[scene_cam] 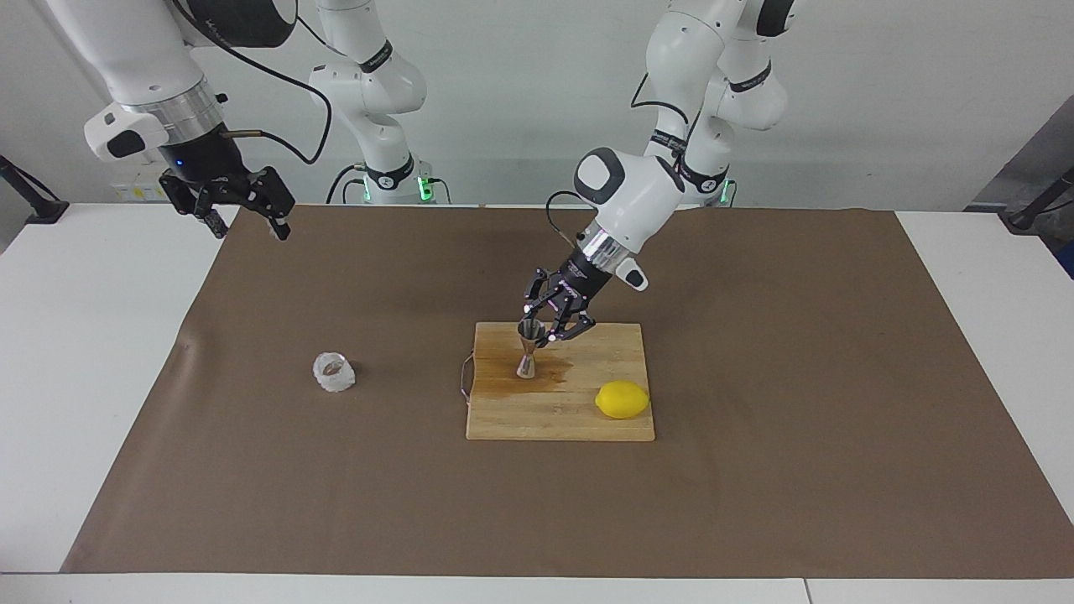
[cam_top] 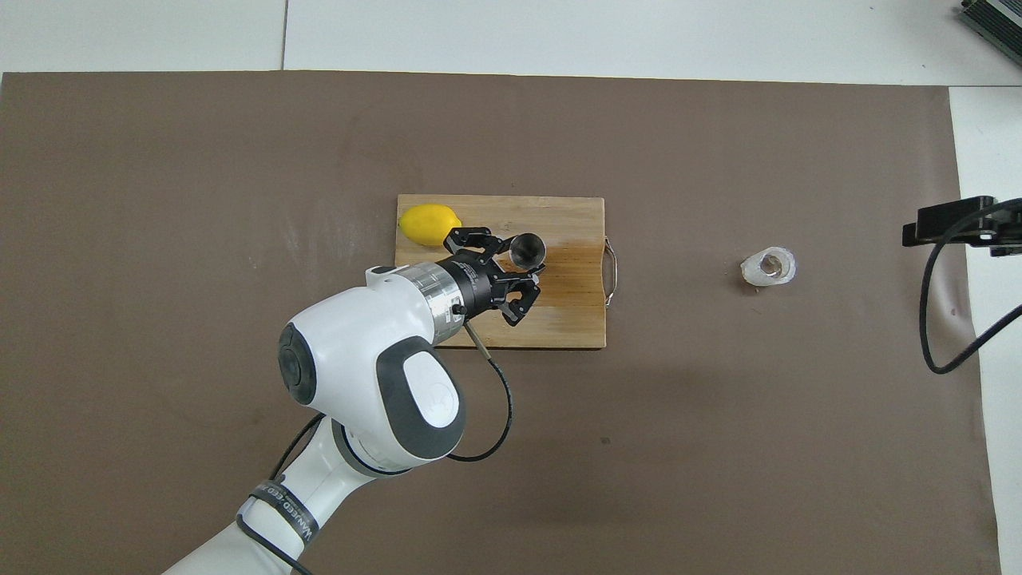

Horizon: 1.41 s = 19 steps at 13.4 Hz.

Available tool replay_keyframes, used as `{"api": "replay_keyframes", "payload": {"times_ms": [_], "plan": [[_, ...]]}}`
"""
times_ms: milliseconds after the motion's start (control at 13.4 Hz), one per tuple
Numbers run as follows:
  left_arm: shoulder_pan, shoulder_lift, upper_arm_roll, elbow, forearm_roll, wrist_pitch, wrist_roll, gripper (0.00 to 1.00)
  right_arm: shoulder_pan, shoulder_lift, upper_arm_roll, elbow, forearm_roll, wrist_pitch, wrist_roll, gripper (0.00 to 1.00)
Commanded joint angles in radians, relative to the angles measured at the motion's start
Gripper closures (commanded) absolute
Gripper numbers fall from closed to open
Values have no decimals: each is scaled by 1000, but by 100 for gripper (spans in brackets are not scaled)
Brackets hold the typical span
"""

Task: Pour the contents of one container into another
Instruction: 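Carry the metal cup with the left gripper onto the cutting board, then open the left gripper to release the metal cup on the board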

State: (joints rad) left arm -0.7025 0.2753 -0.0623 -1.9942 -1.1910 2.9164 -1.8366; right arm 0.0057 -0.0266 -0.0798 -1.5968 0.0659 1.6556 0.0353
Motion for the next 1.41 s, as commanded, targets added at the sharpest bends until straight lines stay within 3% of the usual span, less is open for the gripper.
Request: {"api": "replay_keyframes", "payload": {"times_ms": [0,595,818,1338], "plan": [[-22,-2,9,-8,19,20,-23,89,-1,-6,0,1,12,-11,21,0],[-49,-8,12,-49,27,21,-19,78,-1,-6,0,1,12,-10,21,0],[-51,-8,10,-49,28,23,-19,58,-3,-6,0,1,12,-11,21,0],[-49,-8,10,-43,28,23,-19,25,-3,-6,0,1,12,-11,21,0]]}}
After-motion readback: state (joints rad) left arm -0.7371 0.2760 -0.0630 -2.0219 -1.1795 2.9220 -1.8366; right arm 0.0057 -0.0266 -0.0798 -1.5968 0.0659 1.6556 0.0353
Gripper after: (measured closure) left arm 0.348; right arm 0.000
